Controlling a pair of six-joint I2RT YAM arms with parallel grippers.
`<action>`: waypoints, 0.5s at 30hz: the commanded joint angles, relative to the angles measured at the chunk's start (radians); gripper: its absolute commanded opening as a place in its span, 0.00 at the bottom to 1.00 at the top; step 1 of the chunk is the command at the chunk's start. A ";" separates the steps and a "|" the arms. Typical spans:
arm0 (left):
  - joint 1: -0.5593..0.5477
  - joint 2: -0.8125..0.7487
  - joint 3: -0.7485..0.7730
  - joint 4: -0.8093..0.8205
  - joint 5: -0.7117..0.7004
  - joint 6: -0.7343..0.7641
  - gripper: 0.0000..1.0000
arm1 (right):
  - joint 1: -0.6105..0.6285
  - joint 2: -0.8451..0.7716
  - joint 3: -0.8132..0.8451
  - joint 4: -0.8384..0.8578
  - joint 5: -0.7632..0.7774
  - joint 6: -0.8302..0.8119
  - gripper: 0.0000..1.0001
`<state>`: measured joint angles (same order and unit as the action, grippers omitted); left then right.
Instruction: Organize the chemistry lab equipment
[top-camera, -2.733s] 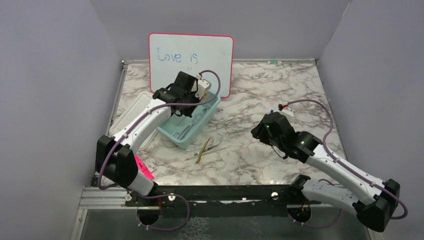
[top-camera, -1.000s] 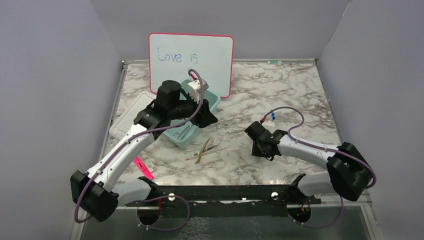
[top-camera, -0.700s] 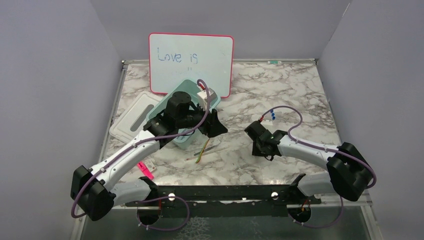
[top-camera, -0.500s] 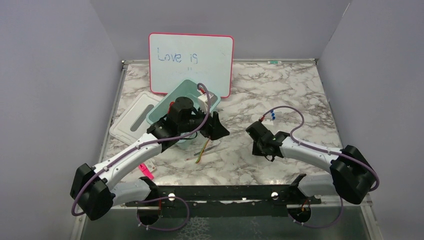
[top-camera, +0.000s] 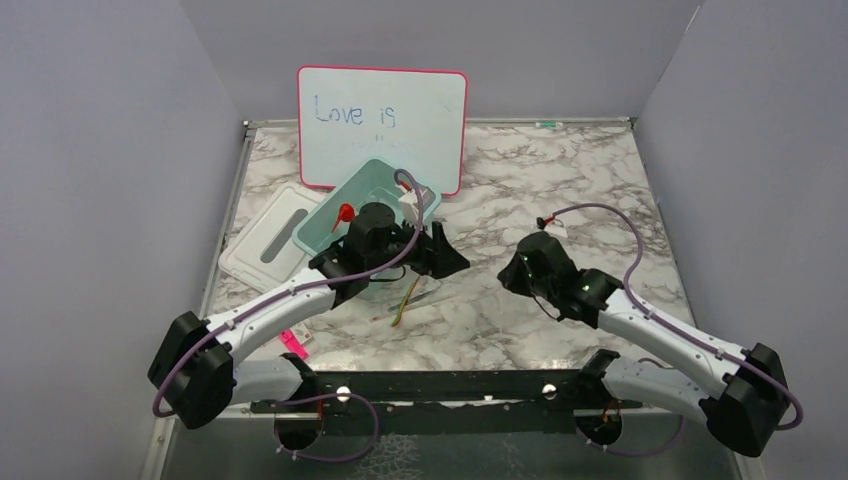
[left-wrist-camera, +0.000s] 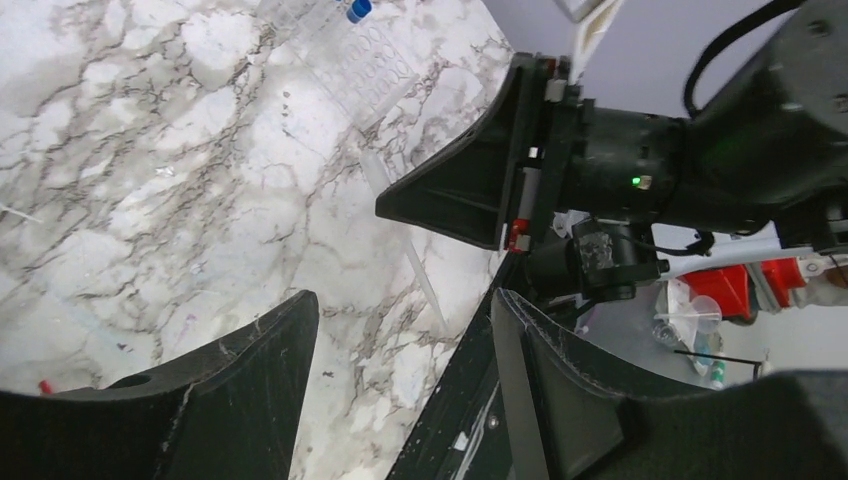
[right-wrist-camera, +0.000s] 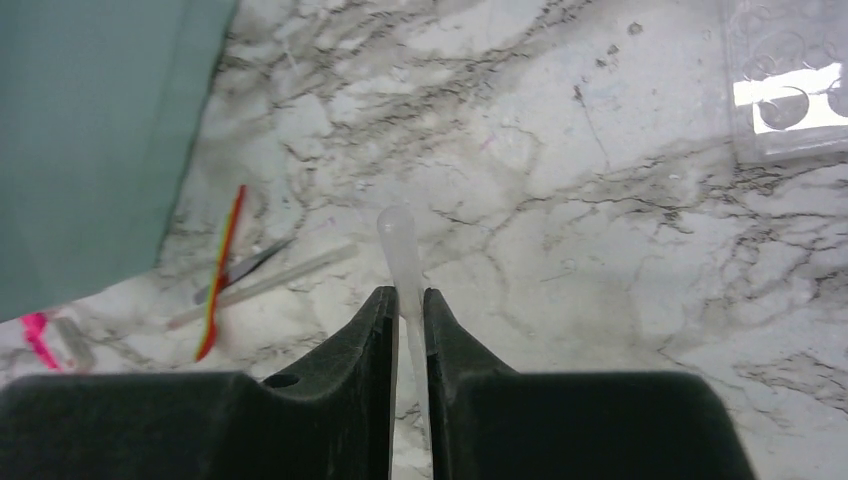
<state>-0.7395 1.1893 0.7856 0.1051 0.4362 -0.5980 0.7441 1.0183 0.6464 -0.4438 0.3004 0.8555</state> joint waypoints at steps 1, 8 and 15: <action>-0.037 0.054 -0.030 0.132 0.010 -0.077 0.67 | -0.004 -0.074 0.056 0.037 -0.058 0.064 0.18; -0.112 0.105 -0.031 0.216 -0.015 -0.127 0.64 | -0.004 -0.156 0.067 0.101 -0.134 0.163 0.18; -0.158 0.129 -0.022 0.245 -0.059 -0.140 0.49 | -0.005 -0.191 0.046 0.171 -0.186 0.235 0.18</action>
<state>-0.8734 1.3006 0.7479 0.2806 0.4255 -0.7212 0.7441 0.8478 0.6872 -0.3416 0.1680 1.0332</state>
